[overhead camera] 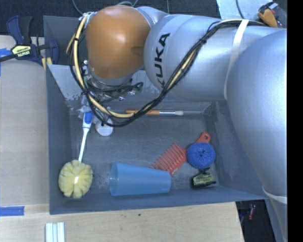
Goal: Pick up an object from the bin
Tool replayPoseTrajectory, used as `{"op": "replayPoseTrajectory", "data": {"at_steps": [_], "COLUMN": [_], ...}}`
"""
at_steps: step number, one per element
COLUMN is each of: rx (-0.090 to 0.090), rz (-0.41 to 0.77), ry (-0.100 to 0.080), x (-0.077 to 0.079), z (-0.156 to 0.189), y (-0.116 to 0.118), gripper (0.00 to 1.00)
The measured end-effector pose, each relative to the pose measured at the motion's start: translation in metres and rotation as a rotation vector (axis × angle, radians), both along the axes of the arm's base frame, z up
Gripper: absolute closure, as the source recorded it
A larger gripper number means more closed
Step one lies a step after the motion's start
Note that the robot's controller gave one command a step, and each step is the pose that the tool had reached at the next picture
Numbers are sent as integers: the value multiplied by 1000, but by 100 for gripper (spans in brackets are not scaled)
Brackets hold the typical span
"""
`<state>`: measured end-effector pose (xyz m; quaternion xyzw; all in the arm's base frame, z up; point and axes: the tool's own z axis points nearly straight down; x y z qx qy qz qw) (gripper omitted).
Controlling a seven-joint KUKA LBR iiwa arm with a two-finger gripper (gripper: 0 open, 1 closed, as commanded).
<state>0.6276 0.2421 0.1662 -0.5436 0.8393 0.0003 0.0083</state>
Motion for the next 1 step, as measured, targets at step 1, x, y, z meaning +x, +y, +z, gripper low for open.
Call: {"op": "replayPoseTrajectory", "data": {"at_steps": [1], "rx": [3], "rz": [-5], "ry": [-3], "x": [1], "z": [22], "y": [0], "gripper": [100]}}
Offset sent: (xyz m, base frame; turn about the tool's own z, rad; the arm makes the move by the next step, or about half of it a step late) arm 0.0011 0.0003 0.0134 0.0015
